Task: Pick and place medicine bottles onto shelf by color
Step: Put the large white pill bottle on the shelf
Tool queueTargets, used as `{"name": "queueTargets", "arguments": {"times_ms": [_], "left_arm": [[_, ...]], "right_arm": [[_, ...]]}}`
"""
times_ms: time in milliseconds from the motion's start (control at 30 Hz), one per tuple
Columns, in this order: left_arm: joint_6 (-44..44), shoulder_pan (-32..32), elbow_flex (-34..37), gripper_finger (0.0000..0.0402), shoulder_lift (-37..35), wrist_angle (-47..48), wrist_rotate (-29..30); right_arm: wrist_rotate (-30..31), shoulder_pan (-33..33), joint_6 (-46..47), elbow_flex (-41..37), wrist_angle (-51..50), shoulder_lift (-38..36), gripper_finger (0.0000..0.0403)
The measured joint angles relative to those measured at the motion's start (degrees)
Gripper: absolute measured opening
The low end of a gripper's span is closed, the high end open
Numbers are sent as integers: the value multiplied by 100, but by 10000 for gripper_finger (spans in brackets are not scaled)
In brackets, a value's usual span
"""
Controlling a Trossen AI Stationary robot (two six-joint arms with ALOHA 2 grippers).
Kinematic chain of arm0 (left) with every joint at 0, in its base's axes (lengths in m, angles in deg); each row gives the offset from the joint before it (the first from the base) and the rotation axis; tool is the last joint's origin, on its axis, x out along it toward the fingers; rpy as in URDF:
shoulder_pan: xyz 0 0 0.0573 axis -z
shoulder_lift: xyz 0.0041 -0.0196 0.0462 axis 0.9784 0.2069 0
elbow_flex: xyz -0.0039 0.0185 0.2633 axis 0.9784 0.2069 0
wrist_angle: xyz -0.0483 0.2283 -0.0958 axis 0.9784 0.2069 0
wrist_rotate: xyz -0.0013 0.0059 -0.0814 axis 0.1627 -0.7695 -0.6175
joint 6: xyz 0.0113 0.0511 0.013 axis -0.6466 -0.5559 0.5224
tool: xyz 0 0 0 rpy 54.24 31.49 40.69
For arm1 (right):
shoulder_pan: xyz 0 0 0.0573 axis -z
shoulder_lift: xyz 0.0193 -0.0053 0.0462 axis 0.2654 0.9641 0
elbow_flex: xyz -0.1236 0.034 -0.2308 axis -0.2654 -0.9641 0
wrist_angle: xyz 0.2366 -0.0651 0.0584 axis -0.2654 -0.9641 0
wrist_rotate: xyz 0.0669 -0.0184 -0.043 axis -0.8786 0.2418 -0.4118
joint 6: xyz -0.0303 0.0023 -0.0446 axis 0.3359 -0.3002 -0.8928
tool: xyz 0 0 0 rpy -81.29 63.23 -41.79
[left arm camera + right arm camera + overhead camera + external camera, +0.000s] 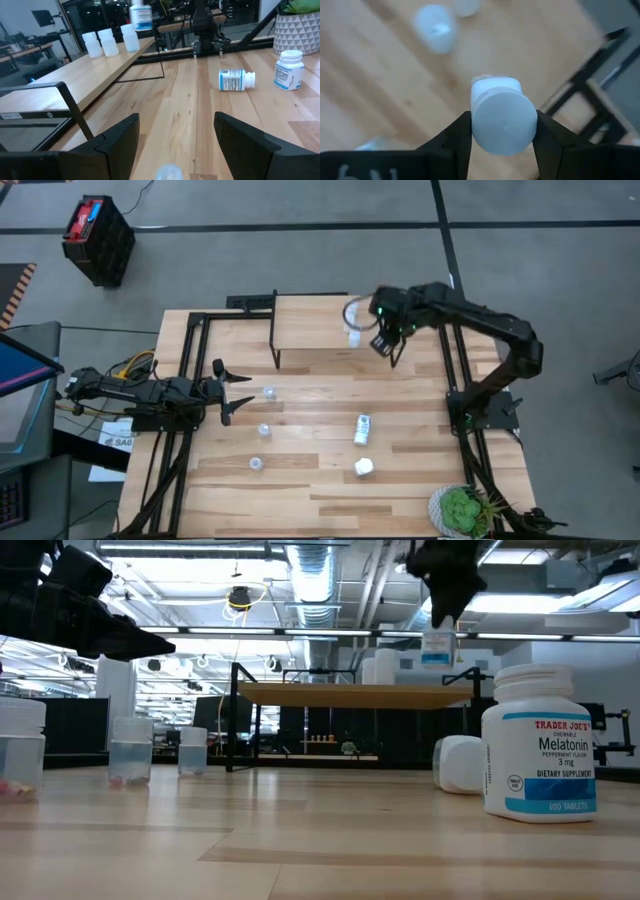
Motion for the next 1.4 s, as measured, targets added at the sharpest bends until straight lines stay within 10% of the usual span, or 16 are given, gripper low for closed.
{"name": "queueTargets", "arguments": {"times_ms": [300, 600, 1400], "left_arm": [[-2, 0, 0, 245, 0, 0, 8], [-13, 0, 0, 245, -2, -13, 446], [-278, -1, 0, 245, 0, -18, 457]], "right_arm": [[-487, 1424, -2607, -9, 1093, 196, 173], [-1132, 2172, -3191, -2, 1418, 592, 173], [-773, 1929, -4355, -2, 1697, 714, 254]]}}
